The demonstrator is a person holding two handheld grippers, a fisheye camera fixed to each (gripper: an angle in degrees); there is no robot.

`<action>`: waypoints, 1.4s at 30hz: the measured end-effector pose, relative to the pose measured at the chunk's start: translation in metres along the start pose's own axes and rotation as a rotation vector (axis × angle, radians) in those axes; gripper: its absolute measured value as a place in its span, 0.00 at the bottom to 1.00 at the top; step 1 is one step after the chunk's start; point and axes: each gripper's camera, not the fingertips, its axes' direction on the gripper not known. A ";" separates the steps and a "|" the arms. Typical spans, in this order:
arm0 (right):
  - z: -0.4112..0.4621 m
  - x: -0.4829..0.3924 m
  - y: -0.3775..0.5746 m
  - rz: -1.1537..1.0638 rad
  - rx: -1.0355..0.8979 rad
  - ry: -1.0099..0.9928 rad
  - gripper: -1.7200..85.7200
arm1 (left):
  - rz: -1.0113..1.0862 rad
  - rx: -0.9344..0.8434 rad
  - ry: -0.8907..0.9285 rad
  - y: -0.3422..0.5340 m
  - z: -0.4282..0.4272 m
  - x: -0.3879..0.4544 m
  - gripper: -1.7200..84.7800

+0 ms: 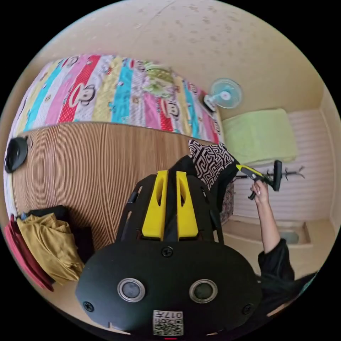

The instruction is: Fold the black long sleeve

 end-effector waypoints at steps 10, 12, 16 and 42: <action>0.177 0.043 0.100 0.116 -0.225 -0.016 0.04 | -0.149 -0.147 -0.072 0.129 0.158 -0.122 0.10; 0.189 0.057 0.128 0.153 -0.259 -0.019 0.03 | -0.178 -0.202 -0.055 0.154 0.186 -0.129 0.10; 0.170 0.079 0.167 0.217 -0.194 -0.018 0.03 | -0.222 -0.274 -0.082 0.176 0.229 -0.132 0.14; 0.085 0.188 0.177 0.275 -0.174 -0.159 0.08 | -0.437 -0.172 -0.262 0.202 0.048 -0.310 0.17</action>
